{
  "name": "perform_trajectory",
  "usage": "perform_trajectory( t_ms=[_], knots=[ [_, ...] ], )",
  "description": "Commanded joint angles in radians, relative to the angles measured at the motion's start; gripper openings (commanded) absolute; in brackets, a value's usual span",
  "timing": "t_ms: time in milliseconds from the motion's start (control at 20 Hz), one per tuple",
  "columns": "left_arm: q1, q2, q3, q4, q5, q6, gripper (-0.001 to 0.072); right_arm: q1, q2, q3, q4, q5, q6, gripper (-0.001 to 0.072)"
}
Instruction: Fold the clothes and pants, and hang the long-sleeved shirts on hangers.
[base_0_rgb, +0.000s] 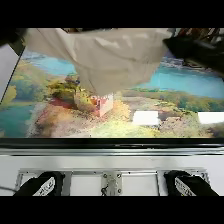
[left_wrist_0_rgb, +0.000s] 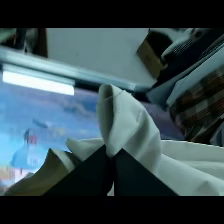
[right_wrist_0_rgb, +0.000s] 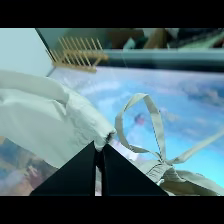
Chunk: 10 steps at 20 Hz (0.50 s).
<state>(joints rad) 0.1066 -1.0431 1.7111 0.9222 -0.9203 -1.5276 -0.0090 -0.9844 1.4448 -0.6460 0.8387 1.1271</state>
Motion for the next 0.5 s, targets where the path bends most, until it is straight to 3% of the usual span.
perform_trajectory(
  t_ms=[0,250,450],
  knots=[
    [0.003,0.192,0.068,0.001,0.007,0.014,0.0007,-0.002,0.181,0.039,0.007,0.008,0.054,0.0019],
    [0.003,0.328,0.067,0.002,0.022,0.020,0.0007,-0.002,0.291,0.039,0.006,0.033,0.146,0.0019],
    [0.003,0.290,0.067,0.002,0.009,0.047,0.0007,-0.002,0.283,0.038,-0.061,0.212,0.299,0.0018]
  ],
)
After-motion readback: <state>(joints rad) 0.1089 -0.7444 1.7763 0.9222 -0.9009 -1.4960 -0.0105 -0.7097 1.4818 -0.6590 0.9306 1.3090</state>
